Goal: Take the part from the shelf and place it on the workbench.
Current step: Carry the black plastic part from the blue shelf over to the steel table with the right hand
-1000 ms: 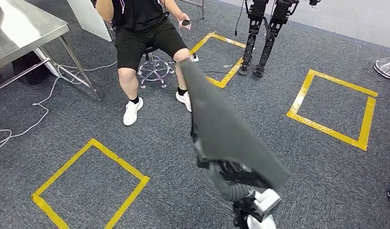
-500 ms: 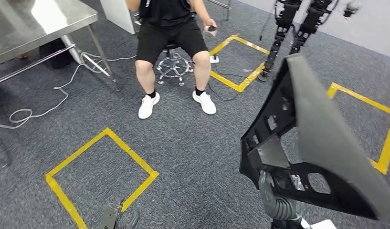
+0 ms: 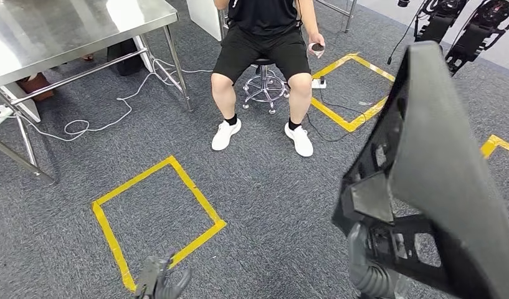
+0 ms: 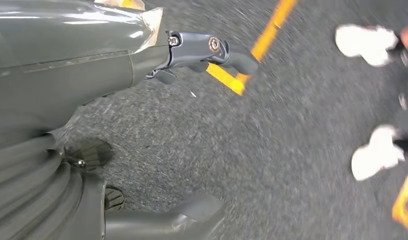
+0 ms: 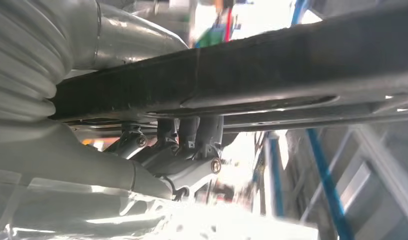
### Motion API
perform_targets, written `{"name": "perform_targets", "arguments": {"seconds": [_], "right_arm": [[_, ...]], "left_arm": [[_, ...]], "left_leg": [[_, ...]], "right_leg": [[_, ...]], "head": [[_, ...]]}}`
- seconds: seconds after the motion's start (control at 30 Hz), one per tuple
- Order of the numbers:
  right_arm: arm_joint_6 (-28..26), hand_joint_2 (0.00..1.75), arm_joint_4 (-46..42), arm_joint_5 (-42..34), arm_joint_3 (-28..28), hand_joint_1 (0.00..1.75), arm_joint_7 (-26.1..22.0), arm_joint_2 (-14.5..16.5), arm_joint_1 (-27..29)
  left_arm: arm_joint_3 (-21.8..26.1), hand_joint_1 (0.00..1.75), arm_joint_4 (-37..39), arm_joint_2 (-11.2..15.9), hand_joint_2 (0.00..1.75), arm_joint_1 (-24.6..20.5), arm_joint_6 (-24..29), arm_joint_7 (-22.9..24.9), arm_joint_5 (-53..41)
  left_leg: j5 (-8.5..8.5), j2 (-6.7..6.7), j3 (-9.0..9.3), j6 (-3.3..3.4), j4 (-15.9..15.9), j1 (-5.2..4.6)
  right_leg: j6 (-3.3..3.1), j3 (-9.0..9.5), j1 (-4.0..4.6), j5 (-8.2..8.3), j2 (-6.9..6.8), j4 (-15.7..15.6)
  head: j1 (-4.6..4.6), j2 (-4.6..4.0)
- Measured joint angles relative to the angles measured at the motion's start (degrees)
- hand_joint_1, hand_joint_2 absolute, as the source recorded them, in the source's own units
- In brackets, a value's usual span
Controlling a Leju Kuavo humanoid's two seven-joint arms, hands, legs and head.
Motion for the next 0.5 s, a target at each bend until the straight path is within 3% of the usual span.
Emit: {"name": "perform_targets", "arguments": {"seconds": [0.1, 0.17, 0.2, 0.27, 0.3, 0.37, 0.43, 0.5], "right_arm": [[1.6, 1.75, 3.4, -1.4, 4.4, 1.75, -0.1, -1.1, -2.2], [4.2, 1.75, 7.0, -2.6, 6.6, 1.75, -0.2, -1.5, -4.6], [5.4, 1.75, 8.6, -3.1, 7.6, 1.75, -0.2, -1.6, -6.0], [6.8, 1.75, 11.3, -3.9, 9.3, 1.75, -0.2, -1.6, -8.5], [7.1, 1.75, 12.5, -4.2, 9.9, 1.75, -0.2, -1.6, -9.6], [7.3, 1.75, 14.4, -4.6, 10.8, 1.75, -0.1, -1.6, -11.4], [7.3, 1.75, 15.6, -4.9, 11.5, 1.75, -0.1, -1.6, -12.3], [7.3, 1.75, 16.4, -5.2, 12.0, 1.75, -0.2, -1.6, -12.7]], "left_arm": [[2.8, 0.0, -2.2, 1.5, 1.75, 2.3, 0.0, -0.1, 4.4], [5.2, 0.0, -4.7, 2.3, 1.75, 4.8, 0.6, -0.1, 6.7], [6.4, 0.0, -5.7, 2.5, 1.75, 6.1, 0.7, -0.1, 7.4], [8.5, 0.0, -7.7, 3.0, 1.75, 8.1, 0.3, -0.1, 8.4], [9.4, 0.0, -8.6, 3.1, 1.75, 8.8, -0.2, -0.1, 9.0], [11.1, 0.0, -10.2, 3.3, 1.75, 9.9, -1.2, -0.1, 9.7], [12.6, 0.0, -11.4, 3.4, 1.75, 11.0, -1.9, -0.1, 10.0], [13.8, 0.0, -12.2, 3.5, 1.75, 12.1, -2.2, -0.1, 10.3]], "left_leg": [[-4.06, 4.31, -3.84, -0.46, 8.1, -0.1], [-5.82, 5.12, -6.84, -0.39, 13.5, -0.09], [-5.26, 5.27, -7.05, -0.14, 13.6, -0.17], [-2.06, 6.06, -4.49, 0.88, 8.2, -0.62], [-0.72, 7.13, -2.72, 1.54, 4.8, -1.01], [0.4, 8.56, -0.7, 2.38, 0.6, -1.76], [0.53, 8.0, -0.5, 2.69, -0.3, -2.15], [1.19, 6.86, 0.21, 2.92, -1.5, -1.71]], "right_leg": [[-0.89, 0.23, 0.47, -0.15, -1.61, -0.1], [-1.27, 0.25, 0.97, -0.33, -2.69, -0.1], [-1.41, 0.3, 1.21, -0.43, -3.28, -0.1], [-1.7, 0.52, 1.69, -0.64, -4.61, -0.1], [-1.78, 0.64, 1.96, -0.78, -5.34, -0.1], [-1.66, 0.77, 2.28, -1.05, -6.63, -0.1], [-1.3, 1.03, 2.35, -1.22, -7.87, -0.4], [-0.98, 0.99, 2.43, -1.8, -7.32, 0.2]], "head": [[-0.58, 0.0], [-0.62, 0.0], [-0.67, 0.0], [-0.71, 0.0], [-0.67, 0.0], [-0.53, 0.0], [-0.52, 0.0], [-0.56, 0.0]]}}
